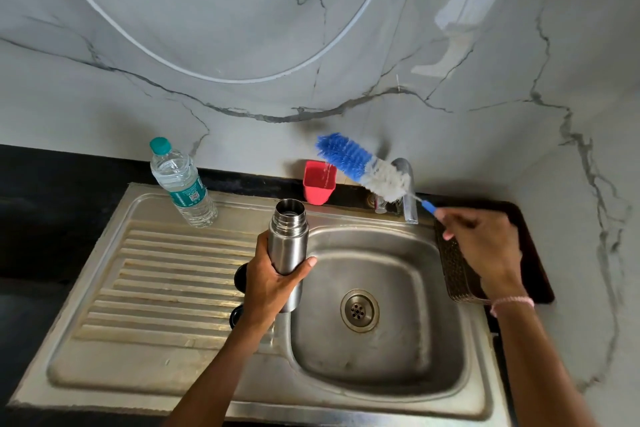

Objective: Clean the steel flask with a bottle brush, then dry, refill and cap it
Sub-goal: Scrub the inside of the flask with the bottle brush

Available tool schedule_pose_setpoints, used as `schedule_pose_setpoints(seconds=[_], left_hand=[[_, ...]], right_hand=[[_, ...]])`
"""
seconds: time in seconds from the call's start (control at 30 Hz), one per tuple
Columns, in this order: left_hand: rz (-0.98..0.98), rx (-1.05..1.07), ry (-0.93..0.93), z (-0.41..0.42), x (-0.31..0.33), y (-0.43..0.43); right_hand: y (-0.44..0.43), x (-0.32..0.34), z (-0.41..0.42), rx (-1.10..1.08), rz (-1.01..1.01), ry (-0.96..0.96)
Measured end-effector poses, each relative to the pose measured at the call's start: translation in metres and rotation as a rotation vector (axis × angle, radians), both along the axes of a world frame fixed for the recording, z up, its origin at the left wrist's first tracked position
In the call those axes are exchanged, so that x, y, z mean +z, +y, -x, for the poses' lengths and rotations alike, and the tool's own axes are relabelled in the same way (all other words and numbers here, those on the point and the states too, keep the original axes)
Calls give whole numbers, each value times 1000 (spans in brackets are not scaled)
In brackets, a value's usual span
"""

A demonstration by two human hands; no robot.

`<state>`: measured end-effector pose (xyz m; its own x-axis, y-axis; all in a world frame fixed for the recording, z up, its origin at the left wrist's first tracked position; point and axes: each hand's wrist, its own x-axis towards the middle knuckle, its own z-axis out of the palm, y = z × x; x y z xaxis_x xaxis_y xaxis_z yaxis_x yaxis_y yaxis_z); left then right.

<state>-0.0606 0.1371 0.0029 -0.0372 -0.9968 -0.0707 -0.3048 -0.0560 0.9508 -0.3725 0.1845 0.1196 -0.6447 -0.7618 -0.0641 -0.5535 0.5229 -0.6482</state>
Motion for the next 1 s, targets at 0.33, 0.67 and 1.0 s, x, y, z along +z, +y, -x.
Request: schedule_pose_setpoints(seconds=[0.33, 0.67, 1.0], left_hand=[[16, -2, -35, 7, 4, 7], [50, -152, -30, 1, 1, 10], [155, -381, -87, 14, -1, -13]], right_hand=[[85, -66, -33, -90, 308, -371], [136, -73, -15, 1, 245, -345], [137, 9, 37, 100, 151, -62]])
